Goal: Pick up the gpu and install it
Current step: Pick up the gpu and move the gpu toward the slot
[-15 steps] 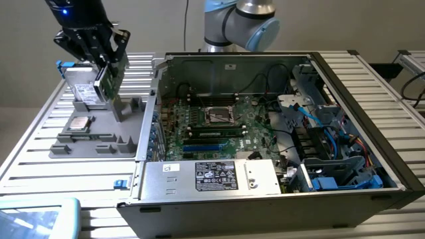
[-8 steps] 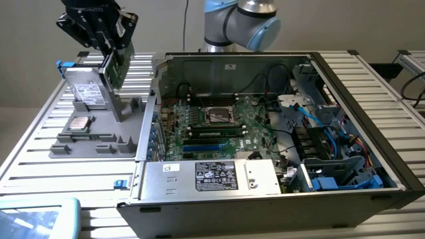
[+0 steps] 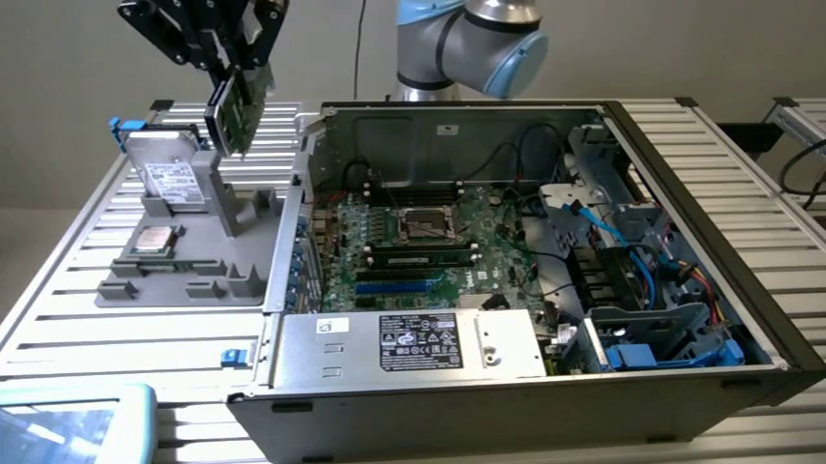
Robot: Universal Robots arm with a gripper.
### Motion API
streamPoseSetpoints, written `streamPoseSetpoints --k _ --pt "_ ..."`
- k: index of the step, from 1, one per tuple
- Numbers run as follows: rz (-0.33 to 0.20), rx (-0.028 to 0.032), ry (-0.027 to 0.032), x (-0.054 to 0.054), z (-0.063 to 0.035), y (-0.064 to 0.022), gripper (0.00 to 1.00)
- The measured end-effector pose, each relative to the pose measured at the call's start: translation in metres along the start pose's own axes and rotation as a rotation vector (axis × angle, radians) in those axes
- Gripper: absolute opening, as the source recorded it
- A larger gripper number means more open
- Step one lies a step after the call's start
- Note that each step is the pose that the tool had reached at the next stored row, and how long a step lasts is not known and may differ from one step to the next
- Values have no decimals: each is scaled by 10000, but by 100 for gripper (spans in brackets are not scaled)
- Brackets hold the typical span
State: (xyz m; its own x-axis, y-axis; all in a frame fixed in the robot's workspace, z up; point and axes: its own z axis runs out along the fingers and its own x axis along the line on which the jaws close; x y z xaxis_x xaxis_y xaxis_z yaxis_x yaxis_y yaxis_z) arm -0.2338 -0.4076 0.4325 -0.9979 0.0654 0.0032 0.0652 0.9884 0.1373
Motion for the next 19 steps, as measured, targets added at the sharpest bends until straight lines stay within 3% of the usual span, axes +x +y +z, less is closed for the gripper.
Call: streamPoseSetpoints --k 3,19 --pt "11 4 86 -92 -31 -7 27" --pt "30 14 220 -785 -63 -31 27"
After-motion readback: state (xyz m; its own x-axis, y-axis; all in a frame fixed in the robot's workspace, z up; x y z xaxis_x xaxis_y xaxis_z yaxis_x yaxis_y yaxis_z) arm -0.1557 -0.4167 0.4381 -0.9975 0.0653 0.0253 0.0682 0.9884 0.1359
